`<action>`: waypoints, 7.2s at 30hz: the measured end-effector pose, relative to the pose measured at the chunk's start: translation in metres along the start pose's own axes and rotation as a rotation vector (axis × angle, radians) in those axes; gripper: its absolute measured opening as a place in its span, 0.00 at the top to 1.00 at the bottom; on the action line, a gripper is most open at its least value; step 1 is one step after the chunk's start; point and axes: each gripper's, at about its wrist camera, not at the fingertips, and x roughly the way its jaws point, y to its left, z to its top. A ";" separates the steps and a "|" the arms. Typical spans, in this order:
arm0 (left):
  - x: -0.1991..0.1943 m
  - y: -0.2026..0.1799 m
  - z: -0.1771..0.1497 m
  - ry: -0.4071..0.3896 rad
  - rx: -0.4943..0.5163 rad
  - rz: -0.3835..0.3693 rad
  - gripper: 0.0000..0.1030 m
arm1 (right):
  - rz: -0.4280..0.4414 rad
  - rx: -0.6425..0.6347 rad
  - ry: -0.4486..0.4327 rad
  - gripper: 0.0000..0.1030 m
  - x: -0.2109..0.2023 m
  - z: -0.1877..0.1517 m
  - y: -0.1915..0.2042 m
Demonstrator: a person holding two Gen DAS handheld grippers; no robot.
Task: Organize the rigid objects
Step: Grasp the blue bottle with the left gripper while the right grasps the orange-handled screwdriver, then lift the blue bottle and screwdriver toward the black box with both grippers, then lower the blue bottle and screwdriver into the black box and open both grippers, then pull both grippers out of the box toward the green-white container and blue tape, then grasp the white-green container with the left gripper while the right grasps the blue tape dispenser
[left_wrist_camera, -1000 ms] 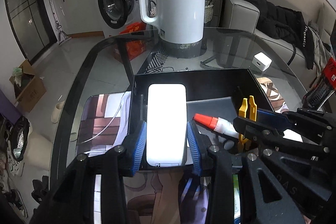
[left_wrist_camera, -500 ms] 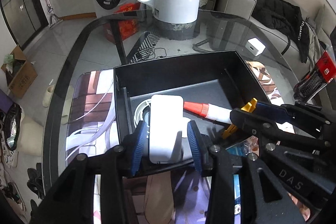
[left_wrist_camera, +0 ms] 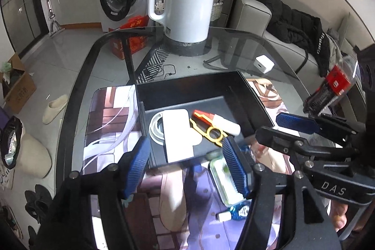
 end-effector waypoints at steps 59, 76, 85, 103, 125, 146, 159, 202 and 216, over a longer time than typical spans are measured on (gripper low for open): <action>0.033 -0.064 -0.096 0.287 0.407 -0.032 0.67 | -0.106 -0.038 0.267 0.74 0.045 -0.068 -0.043; -0.077 -0.032 -0.041 -0.314 0.216 -0.042 0.67 | -0.089 -0.140 -0.260 0.76 -0.070 -0.043 0.015; -0.118 -0.020 -0.043 -0.540 0.192 0.012 0.67 | -0.069 -0.257 -0.632 0.77 -0.131 -0.072 0.054; -0.108 -0.001 -0.020 -0.589 0.095 -0.001 0.67 | -0.082 -0.241 -0.751 0.77 -0.139 -0.051 0.069; -0.022 0.018 0.035 -0.415 -0.036 0.021 0.67 | -0.143 -0.078 -0.567 0.77 -0.050 0.024 0.031; 0.068 0.006 0.020 0.008 0.016 0.073 0.67 | -0.116 -0.004 -0.132 0.77 0.052 0.030 -0.001; 0.070 0.002 0.013 0.053 0.080 0.093 0.66 | -0.151 0.007 0.065 0.76 0.066 0.019 0.005; 0.015 -0.014 -0.048 0.144 0.127 -0.013 0.19 | -0.039 -0.086 0.114 0.54 0.006 -0.039 0.007; 0.044 -0.025 -0.062 0.237 0.156 0.008 0.19 | -0.046 -0.103 0.197 0.54 0.030 -0.052 0.005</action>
